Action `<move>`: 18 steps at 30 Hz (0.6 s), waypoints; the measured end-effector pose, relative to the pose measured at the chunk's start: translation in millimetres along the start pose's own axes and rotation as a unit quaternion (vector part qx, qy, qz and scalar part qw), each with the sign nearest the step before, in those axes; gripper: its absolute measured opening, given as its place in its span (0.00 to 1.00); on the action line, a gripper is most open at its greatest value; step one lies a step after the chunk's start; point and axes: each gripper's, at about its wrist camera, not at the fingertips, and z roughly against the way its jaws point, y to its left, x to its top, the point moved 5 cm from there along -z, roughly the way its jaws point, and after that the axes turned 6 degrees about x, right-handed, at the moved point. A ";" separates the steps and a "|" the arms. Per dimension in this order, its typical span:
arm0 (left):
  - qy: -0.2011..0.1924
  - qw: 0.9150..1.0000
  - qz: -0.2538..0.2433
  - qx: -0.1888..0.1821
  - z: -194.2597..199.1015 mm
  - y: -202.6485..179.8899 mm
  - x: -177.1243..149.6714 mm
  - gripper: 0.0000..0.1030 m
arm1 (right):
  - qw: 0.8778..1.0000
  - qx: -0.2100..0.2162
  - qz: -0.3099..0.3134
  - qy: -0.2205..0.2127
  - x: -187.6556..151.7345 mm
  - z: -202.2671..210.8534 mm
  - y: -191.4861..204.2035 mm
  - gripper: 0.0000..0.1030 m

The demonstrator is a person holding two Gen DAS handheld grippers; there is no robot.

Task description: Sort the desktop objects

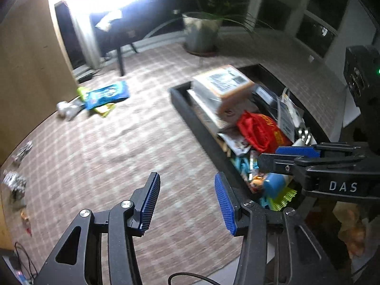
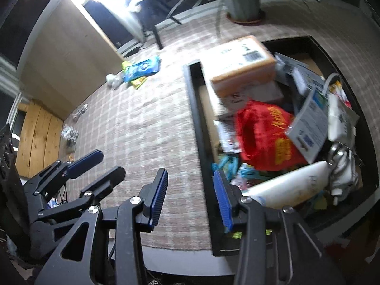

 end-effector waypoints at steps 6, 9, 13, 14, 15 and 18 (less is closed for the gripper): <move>-0.015 0.999 0.040 0.023 15.8 39.2 -12.0 0.46 | 0.999 -0.004 0.040 -0.001 3.9 -10.4 38.4 0.41; -0.017 0.997 0.057 0.038 21.3 60.6 -21.1 0.48 | 0.998 -0.002 0.057 0.000 4.5 -17.0 57.5 0.41; -0.011 0.995 0.084 0.058 22.6 90.4 -35.0 0.49 | 0.997 -0.002 0.081 0.005 4.1 -28.5 82.4 0.42; -0.008 0.994 0.090 0.062 22.4 97.7 -38.9 0.49 | 0.996 -0.001 0.088 0.008 2.8 -32.8 90.7 0.42; -0.007 0.993 0.096 0.067 22.4 105.4 -43.2 0.49 | 0.996 0.000 0.091 0.010 2.3 -35.9 95.9 0.42; -0.003 0.990 0.114 0.077 23.6 125.1 -55.3 0.49 | 0.995 0.005 0.100 0.017 -0.1 -46.7 112.5 0.42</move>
